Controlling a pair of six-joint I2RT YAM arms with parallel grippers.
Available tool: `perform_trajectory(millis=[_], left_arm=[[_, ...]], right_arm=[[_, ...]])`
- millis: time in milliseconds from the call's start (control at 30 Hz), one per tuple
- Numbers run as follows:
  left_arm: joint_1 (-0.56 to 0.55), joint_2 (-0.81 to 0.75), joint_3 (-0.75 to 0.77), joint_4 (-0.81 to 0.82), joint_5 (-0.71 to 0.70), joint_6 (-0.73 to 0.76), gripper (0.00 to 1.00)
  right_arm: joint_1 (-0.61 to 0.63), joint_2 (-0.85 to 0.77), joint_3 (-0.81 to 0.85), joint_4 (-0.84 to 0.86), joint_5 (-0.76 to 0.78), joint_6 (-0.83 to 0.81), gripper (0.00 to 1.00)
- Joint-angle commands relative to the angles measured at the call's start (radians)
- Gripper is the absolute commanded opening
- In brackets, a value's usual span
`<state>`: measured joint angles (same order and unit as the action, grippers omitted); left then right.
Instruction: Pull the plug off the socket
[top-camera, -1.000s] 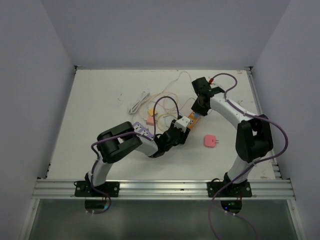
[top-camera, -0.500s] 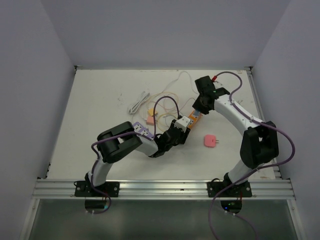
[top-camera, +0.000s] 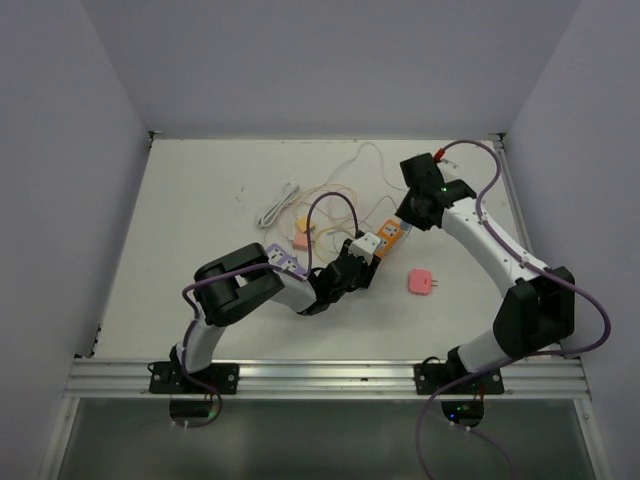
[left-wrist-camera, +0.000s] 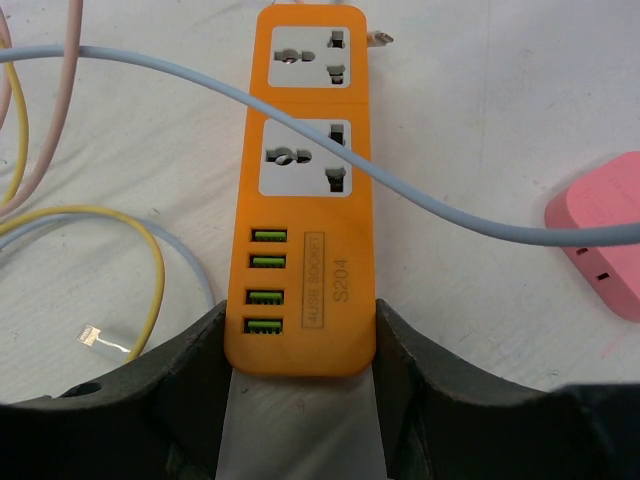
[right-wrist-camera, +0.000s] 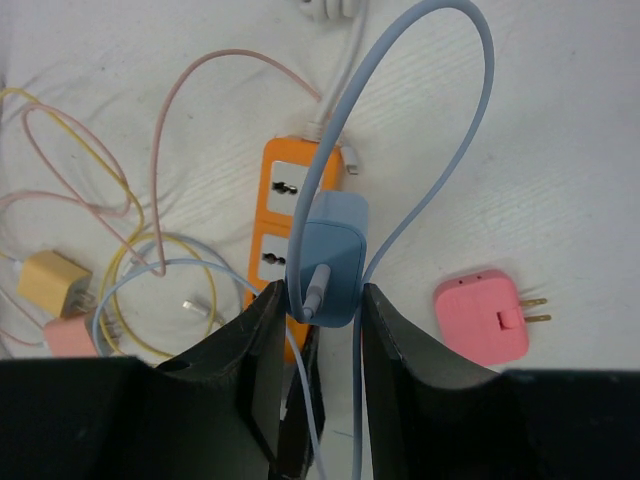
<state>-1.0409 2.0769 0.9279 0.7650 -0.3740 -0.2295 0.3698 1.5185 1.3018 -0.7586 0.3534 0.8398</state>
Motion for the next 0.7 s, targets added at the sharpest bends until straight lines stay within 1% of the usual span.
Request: perform_trajectory(millis=[0,267,433,667], left_arm=[[0.015,0.015,-0.024,-0.162,-0.035,-0.034,0.00],[0.015,-0.011,-0.032,-0.165,-0.046,-0.025,0.00],[0.013,-0.020,-0.040,-0.179,-0.045,-0.028,0.00],[0.013,-0.029,-0.049,-0.199,-0.068,-0.073,0.00]], right_arm=[[-0.005,-0.058,-0.033,-0.082,0.082,-0.042,0.00],[-0.006,-0.090,-0.157,-0.140,0.137,-0.099,0.00],[-0.034,-0.095,-0.219,-0.133,0.163,-0.123,0.00],[-0.068,-0.018,-0.240,-0.124,0.190,-0.136,0.00]])
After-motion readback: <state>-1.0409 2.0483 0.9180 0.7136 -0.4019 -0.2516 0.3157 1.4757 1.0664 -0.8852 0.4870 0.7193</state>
